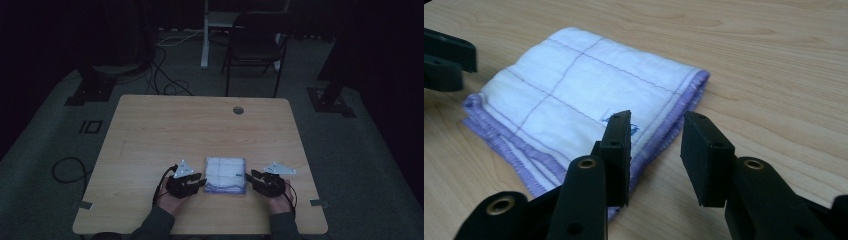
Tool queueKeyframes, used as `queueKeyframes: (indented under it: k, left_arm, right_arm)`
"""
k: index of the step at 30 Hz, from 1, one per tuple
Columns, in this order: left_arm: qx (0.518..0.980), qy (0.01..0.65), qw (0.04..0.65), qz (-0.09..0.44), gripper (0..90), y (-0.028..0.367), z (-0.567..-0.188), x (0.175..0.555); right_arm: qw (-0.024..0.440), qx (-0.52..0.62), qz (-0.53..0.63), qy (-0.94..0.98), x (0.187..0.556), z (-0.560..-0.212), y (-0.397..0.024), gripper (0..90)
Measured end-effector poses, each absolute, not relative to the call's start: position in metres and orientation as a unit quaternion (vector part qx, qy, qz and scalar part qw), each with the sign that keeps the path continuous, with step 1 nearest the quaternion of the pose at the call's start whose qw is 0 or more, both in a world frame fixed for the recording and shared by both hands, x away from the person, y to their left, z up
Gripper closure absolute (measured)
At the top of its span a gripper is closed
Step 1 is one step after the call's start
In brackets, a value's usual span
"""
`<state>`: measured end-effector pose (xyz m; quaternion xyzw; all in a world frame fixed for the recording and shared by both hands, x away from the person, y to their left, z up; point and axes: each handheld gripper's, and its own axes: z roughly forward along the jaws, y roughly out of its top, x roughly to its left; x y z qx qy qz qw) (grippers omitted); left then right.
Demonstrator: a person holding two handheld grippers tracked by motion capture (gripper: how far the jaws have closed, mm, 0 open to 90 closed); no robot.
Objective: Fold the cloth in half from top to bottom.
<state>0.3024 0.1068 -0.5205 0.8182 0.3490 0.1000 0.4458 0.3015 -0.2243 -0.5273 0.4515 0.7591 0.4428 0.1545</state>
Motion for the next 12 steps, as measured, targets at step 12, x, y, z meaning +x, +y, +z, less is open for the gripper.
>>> queueKeyframes:
  k: [12]
  left_arm:
    - [0.817,0.374,0.424,0.115,65.9,0.122,-0.53,0.31]
  right_arm:
    - [0.172,0.472,0.43,0.751,0.309,-0.532,-0.238,63.3]
